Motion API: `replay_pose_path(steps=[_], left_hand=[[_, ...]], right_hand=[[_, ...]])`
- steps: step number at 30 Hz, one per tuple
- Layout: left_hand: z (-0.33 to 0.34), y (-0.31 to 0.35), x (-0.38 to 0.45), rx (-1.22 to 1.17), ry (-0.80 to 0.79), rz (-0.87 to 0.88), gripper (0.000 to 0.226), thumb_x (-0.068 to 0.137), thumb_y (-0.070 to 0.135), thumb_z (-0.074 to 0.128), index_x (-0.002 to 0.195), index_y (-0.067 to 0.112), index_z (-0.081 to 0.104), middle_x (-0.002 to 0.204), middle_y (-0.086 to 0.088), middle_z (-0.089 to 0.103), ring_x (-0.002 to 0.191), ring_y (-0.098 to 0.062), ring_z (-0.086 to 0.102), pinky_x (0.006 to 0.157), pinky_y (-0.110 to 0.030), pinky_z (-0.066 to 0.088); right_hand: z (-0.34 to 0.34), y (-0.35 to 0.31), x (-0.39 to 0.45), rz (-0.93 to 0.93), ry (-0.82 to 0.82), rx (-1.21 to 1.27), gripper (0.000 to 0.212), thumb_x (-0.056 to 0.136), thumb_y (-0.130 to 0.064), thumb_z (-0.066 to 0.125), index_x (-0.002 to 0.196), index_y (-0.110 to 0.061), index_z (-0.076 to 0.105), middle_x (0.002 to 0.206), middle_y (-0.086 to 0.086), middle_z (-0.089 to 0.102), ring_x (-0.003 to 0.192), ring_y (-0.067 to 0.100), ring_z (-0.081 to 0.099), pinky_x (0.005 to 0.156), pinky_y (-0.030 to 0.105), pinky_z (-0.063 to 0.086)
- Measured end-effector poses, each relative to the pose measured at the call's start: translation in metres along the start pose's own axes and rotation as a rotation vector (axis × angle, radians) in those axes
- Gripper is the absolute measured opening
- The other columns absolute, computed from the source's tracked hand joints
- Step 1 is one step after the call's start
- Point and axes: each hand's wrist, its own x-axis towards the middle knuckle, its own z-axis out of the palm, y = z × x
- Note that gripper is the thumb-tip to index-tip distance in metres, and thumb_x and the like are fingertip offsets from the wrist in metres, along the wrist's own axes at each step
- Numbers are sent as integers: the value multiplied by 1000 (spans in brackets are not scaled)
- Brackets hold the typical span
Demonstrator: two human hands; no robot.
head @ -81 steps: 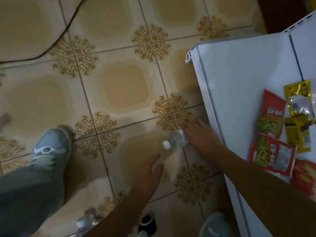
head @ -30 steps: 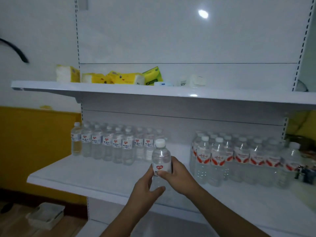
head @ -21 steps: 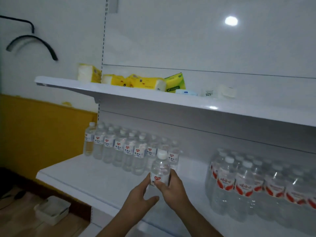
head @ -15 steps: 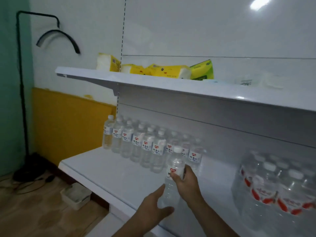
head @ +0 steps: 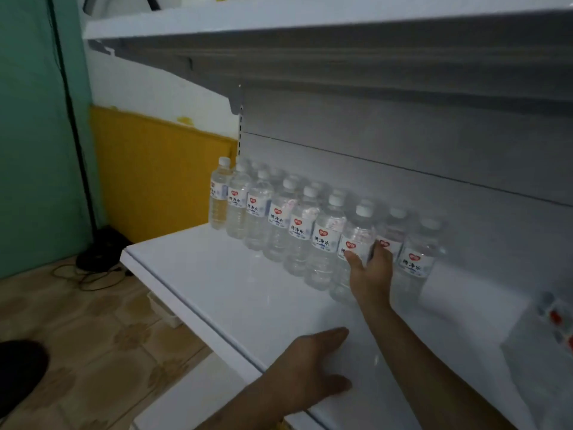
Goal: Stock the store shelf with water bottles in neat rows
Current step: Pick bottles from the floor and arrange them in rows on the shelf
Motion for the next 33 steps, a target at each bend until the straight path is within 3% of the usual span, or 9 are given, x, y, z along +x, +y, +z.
replay_pose_path(steps=[2, 5, 9, 14, 19, 23, 28, 33], left_hand=[[0, 1, -1, 6, 19, 24, 71, 79, 27, 76, 141, 19, 43, 136, 20, 36, 124, 13, 32, 99, 4, 19], [-1, 4, -6, 7, 41, 18, 66, 80, 28, 75, 139, 20, 46, 141, 13, 43, 126, 8, 36, 103, 1, 21], [-4, 13, -14, 14, 78, -28, 57, 84, 31, 70, 137, 26, 50, 138, 14, 48, 118, 13, 37, 94, 8, 18], [-22, 17, -43, -108, 113, -132, 49, 88, 31, 65, 135, 29, 52, 137, 17, 50, 118, 12, 43, 91, 5, 28], [-56, 12, -98, -122, 277, -190, 51, 89, 33, 63, 137, 28, 48, 141, 12, 47, 125, 5, 42, 107, -11, 29], [-84, 8, -156, -92, 491, -301, 59, 88, 39, 63, 142, 27, 40, 141, 5, 49, 126, -7, 45, 105, -26, 38], [-126, 12, -250, -124, 700, -378, 56, 92, 25, 60, 144, 23, 37, 133, 15, 45, 120, -2, 42, 89, -9, 36], [-174, -14, -369, 56, 894, -564, 63, 91, 33, 61, 146, 21, 34, 148, 5, 39, 135, -10, 36, 102, -18, 27]], right_hand=[[4, -1, -2, -5, 45, 13, 43, 83, -14, 75, 121, -2, 60, 115, 16, 57, 108, 30, 56, 96, 31, 42], [8, -6, -3, 35, 73, 9, 42, 83, -15, 75, 119, 0, 59, 118, 19, 56, 110, 33, 55, 98, 36, 42], [8, -16, -9, 77, 83, -11, 41, 84, -17, 74, 116, 3, 59, 117, 21, 58, 112, 36, 55, 97, 41, 44], [-6, -22, -20, 165, -36, -65, 41, 84, -21, 75, 112, 6, 61, 113, 24, 65, 103, 37, 64, 80, 32, 46], [-22, -48, -58, 235, -55, 31, 55, 86, -22, 73, 129, 6, 52, 129, 23, 55, 118, 38, 55, 95, 40, 45], [-5, -103, -126, 132, -249, 94, 60, 90, -30, 69, 140, -8, 44, 140, 11, 45, 125, 25, 49, 105, 38, 42], [49, -177, -231, -46, -560, 140, 58, 92, -35, 64, 142, -16, 41, 144, 2, 43, 130, 17, 45, 105, 32, 41], [111, -233, -351, -139, -838, 193, 62, 92, -38, 64, 145, -15, 40, 147, 1, 43, 131, 14, 44, 102, 28, 41]])
